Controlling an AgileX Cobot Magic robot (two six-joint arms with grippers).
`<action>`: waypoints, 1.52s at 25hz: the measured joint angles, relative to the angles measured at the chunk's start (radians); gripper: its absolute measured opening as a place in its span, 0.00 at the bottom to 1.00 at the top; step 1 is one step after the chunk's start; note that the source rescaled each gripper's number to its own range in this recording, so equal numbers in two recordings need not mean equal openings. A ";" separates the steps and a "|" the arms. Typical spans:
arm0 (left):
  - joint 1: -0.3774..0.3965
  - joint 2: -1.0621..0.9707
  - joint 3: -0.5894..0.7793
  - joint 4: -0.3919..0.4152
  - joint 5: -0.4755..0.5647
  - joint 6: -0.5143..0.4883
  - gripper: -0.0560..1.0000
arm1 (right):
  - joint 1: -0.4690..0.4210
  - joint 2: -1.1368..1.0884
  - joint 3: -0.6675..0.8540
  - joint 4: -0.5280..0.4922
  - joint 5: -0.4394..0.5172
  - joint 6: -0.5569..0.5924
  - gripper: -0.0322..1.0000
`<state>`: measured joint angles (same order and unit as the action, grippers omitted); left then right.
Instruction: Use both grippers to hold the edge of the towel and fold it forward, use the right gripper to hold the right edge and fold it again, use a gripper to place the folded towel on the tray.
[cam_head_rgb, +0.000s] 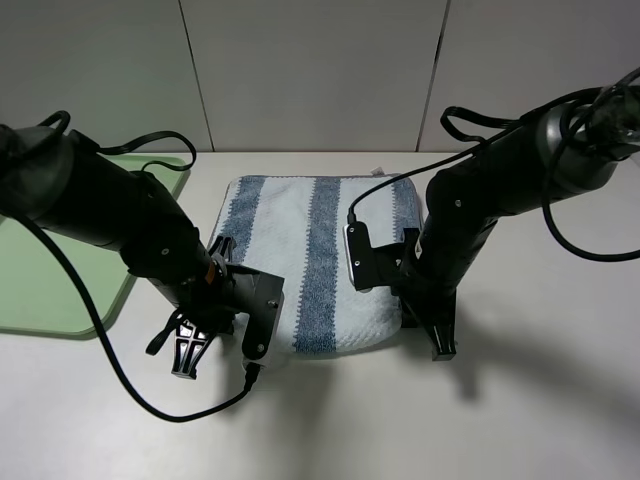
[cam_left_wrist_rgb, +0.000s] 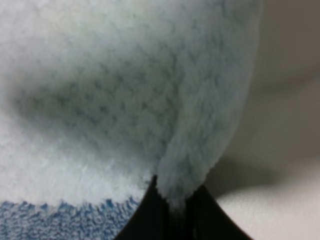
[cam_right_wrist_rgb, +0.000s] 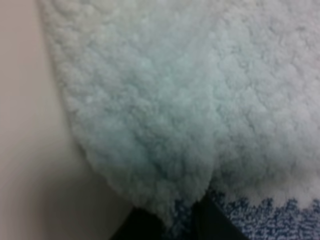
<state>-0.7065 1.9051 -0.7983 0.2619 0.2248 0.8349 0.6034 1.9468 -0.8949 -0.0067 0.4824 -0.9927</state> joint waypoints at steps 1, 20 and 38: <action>0.000 -0.001 0.000 0.000 0.000 0.000 0.06 | 0.000 0.000 -0.001 -0.001 0.002 0.000 0.04; 0.000 -0.149 0.009 -0.040 0.150 0.000 0.06 | 0.000 -0.142 0.004 0.032 0.152 0.001 0.04; -0.007 -0.327 0.009 -0.171 0.389 0.006 0.06 | 0.003 -0.255 0.004 0.152 0.300 0.005 0.04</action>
<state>-0.7140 1.5777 -0.7892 0.0913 0.6140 0.8408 0.6065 1.6913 -0.8906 0.1453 0.7820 -0.9880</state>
